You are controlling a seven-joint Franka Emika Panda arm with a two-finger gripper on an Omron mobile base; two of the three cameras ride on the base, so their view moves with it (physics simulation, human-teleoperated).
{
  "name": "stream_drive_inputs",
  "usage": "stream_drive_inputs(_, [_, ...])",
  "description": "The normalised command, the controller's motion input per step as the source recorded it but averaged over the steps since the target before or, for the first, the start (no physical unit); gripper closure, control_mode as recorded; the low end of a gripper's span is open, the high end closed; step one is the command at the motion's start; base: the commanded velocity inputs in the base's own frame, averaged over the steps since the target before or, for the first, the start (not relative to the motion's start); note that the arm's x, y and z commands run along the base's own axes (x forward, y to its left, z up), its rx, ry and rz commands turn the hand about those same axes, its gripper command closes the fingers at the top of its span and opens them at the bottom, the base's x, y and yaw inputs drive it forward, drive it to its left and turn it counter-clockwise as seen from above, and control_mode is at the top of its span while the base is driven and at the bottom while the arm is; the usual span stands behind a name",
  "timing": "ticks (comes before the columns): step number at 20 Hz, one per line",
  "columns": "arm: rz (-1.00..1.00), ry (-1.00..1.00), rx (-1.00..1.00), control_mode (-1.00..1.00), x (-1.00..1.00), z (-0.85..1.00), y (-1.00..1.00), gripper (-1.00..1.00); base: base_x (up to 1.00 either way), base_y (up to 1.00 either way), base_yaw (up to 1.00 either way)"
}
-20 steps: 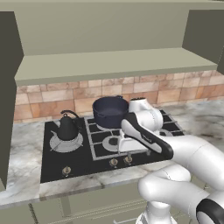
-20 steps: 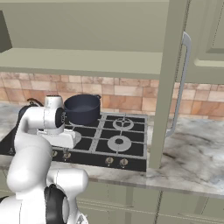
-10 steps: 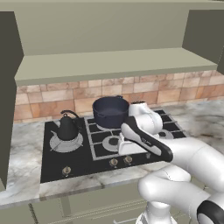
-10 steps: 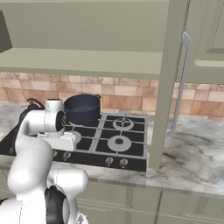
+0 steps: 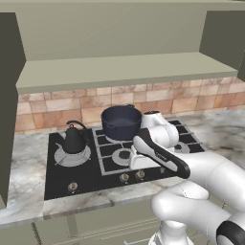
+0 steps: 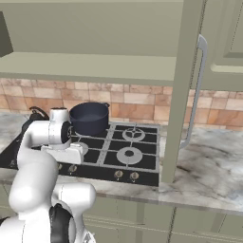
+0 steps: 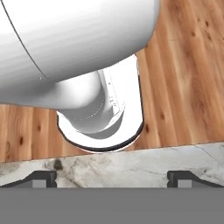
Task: Pick the kettle from the cabinet and place it on a stove burner. Then pick the pot from the counter and place it on another stove burner. Finally, turn both burners on.
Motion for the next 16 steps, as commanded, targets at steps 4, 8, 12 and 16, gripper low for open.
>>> stream_drive_inputs(4, [0.01, -0.03, 0.0, -1.0, 0.21, -0.01, 0.0, -1.0, 0.0, 0.0, 0.0])
stream_drive_inputs(8, [0.01, 0.0, 0.0, -1.0, 0.04, -0.05, 0.0, -1.0, 0.0, 0.0, 0.0])
stream_drive_inputs(12, [0.0, 0.0, -0.01, -1.0, 0.11, -0.11, 0.0, -1.0, 0.0, 0.0, 0.0])
stream_drive_inputs(16, [0.0, 0.0, 0.0, -1.0, 0.15, -0.12, 0.0, -1.0, 0.0, 0.0, 0.0])
